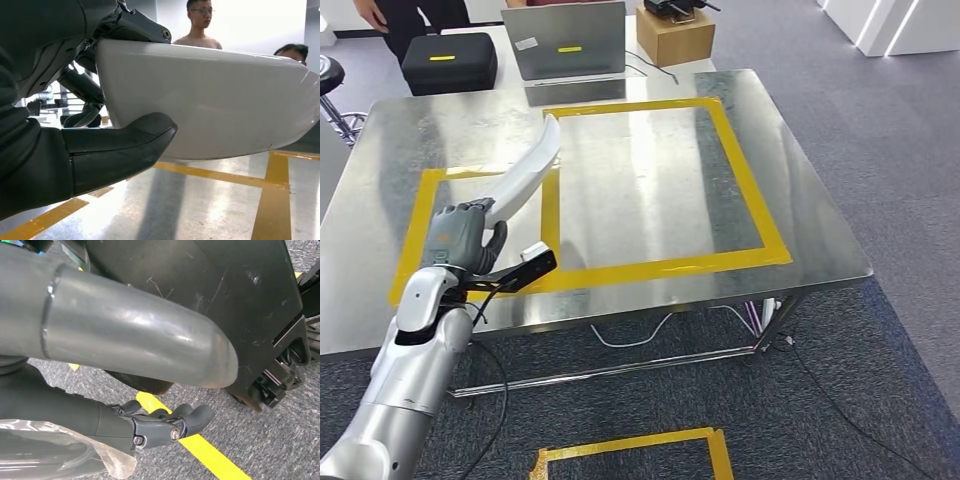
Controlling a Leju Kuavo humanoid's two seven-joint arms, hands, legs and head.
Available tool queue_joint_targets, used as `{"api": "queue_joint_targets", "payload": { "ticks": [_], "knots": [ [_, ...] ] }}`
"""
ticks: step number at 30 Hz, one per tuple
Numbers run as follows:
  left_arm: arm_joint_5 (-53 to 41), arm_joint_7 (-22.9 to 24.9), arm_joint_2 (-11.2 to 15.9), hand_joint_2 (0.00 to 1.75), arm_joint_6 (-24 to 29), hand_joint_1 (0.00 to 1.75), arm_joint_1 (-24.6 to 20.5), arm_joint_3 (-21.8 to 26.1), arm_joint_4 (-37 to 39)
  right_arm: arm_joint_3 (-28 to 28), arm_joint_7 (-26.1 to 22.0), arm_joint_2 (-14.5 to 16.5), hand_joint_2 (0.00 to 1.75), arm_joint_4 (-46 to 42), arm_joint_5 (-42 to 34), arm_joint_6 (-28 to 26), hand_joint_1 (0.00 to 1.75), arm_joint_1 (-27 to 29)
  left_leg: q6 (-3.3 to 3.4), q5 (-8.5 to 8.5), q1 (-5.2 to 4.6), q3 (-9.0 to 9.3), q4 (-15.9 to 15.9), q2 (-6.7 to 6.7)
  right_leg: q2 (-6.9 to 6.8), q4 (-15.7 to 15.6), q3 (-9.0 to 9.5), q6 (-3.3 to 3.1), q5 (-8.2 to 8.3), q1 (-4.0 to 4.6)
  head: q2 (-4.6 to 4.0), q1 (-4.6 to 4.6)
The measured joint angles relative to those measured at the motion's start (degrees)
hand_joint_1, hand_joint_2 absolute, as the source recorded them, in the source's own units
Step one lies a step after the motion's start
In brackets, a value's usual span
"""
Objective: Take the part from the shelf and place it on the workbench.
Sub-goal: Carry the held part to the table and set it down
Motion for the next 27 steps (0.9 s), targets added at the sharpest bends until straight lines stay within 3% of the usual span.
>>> {"api": "queue_joint_targets", "payload": {
  "ticks": [15, 19, 27],
  "knots": [
    [-0.3, 0.3, -0.4, 1.75, -0.1, 1.75, -0.9, 0.7, 3.5, 0.1, 0.0, 0.0, 0.00, 0.0, 0.0, 0.0, 0.00, 0.0, 0.00, 0.00, 0.00, -0.02, 0.0, 0.01, 0.00, 0.0, -0.04, 0.00, 0.00, 0.00, 0.00, 0.00],
    [-5.0, 3.9, -0.3, 1.75, -1.0, 1.75, -2.1, 0.9, 5.2, 0.1, 0.1, 0.0, 0.00, 0.0, -0.2, 0.4, 0.00, -0.1, 0.00, 0.00, 0.00, -0.02, 0.0, 0.01, 0.00, 0.0, -0.03, 0.00, 0.00, 0.00, 0.00, -0.01],
    [-12.2, 12.2, 1.3, 1.75, -2.6, 1.75, -8.2, 2.5, 16.5, 1.0, 0.4, 0.0, 0.00, 0.0, -1.1, 0.7, 0.00, -0.2, -0.02, 0.02, 0.01, -0.02, 0.0, 0.01, -0.01, 0.0, -0.02, 0.00, 0.00, 0.02, 0.00, -0.01]
  ]
}}
